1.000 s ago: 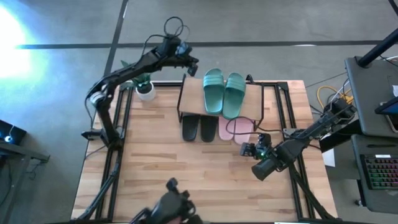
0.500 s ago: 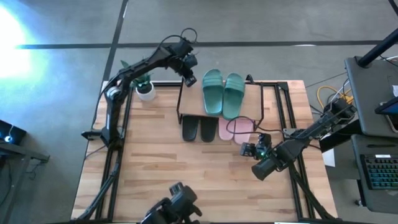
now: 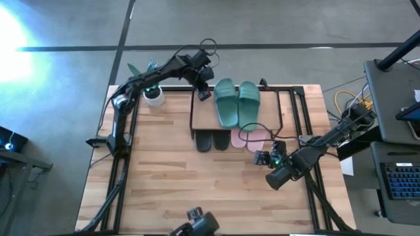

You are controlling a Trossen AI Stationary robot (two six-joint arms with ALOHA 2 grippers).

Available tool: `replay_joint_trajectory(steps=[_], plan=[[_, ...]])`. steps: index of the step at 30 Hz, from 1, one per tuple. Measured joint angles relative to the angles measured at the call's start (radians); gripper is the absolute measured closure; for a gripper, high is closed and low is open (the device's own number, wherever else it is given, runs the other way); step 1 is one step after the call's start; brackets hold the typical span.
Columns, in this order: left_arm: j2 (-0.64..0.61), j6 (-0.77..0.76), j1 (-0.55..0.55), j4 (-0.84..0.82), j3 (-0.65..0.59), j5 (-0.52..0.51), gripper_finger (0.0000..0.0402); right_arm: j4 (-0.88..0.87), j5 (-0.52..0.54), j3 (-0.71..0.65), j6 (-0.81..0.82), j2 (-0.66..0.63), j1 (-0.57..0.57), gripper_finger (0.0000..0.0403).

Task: Pick and place slides into the shelf
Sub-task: Adjust the shelf

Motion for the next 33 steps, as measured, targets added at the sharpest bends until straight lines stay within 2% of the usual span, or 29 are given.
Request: replay_joint_trajectory(steps=[11, 17, 23, 26, 29, 31, 33], plan=[[-0.006, 0.005, -0.045, -0.162, -0.003, -0.016, 0.0401, -0.051, -0.003, 0.0, 0.006, 0.0, 0.0, 0.0394], [-0.004, 0.024, -0.045, -0.223, -0.007, -0.075, 0.0401, -0.119, -0.003, 0.0, 0.035, -0.008, 0.0, 0.0394], [-0.028, 0.047, -0.039, -0.218, -0.025, -0.21, 0.0402, -0.117, -0.046, 0.0, 0.03, -0.003, 0.001, 0.0394], [-0.097, 0.051, -0.032, -0.205, -0.06, -0.248, 0.0402, -0.117, -0.053, 0.0, 0.027, -0.003, 0.006, 0.0394], [-0.226, 0.042, -0.026, -0.081, -0.11, -0.274, 0.0402, -0.118, -0.053, 0.0, 0.027, -0.003, 0.007, 0.0394], [-0.332, -0.031, -0.021, -0.004, -0.163, -0.265, 0.0402, -0.117, -0.052, -0.003, 0.027, -0.004, 0.007, 0.0394], [-0.452, -0.137, -0.02, 0.047, -0.281, -0.207, 0.0402, -0.118, -0.052, -0.006, 0.027, -0.004, 0.007, 0.0394]])
